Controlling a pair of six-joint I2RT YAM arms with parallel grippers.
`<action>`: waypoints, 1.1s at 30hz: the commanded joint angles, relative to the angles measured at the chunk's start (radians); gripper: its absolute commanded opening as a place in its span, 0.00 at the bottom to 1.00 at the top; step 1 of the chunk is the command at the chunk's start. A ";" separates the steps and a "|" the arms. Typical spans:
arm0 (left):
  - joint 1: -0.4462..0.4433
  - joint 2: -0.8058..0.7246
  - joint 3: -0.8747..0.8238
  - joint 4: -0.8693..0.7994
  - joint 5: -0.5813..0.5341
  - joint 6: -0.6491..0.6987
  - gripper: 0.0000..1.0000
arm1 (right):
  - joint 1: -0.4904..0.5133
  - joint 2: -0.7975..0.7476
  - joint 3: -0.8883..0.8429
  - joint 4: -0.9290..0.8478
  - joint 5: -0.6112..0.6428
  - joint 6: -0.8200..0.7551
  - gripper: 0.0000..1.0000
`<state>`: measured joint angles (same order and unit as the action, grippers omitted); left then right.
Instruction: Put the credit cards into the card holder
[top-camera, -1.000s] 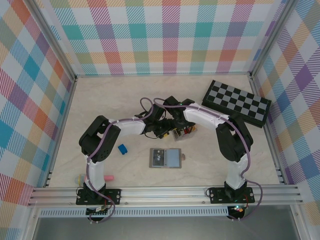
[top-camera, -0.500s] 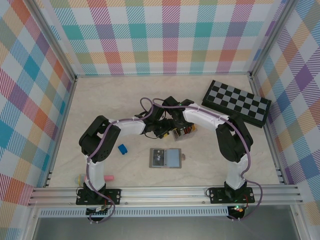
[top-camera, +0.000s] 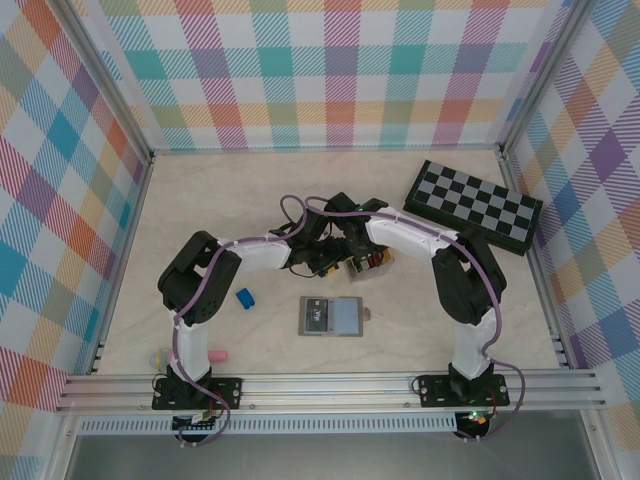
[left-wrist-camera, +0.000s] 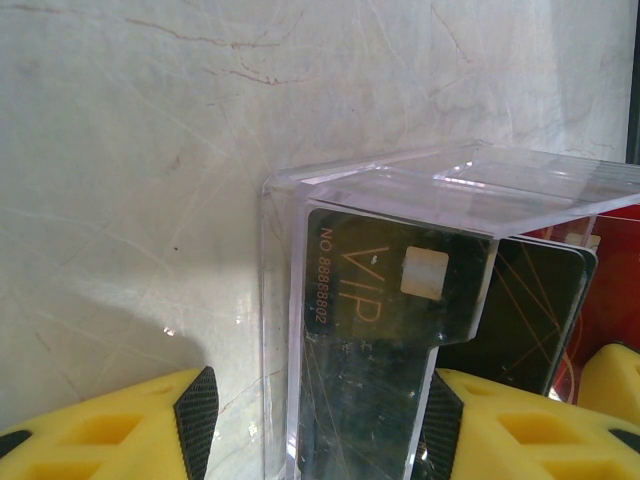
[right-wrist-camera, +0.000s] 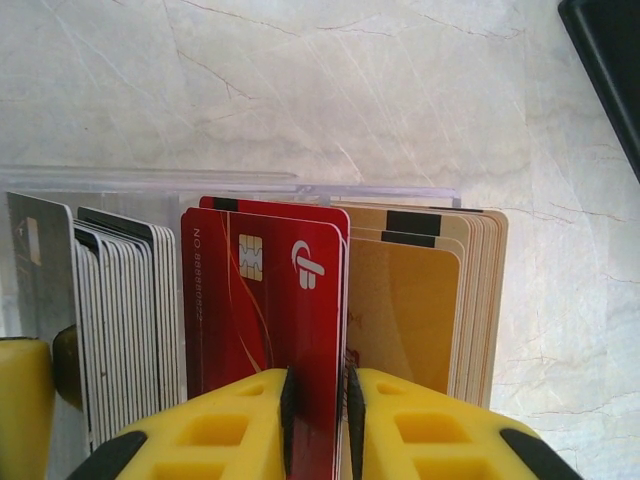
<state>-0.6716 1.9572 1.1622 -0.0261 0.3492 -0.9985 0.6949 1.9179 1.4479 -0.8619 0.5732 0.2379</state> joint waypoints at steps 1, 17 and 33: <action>-0.009 0.029 0.001 -0.100 -0.019 0.015 0.57 | -0.005 -0.016 -0.004 -0.049 0.075 -0.005 0.23; -0.013 0.037 0.010 -0.100 -0.016 0.014 0.57 | -0.005 -0.043 -0.016 -0.049 0.091 -0.011 0.21; -0.014 0.040 0.012 -0.104 -0.013 0.014 0.57 | -0.006 -0.055 -0.027 -0.037 -0.002 0.005 0.03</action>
<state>-0.6792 1.9667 1.1770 -0.0341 0.3511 -0.9985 0.6964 1.9003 1.4414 -0.8604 0.5865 0.2283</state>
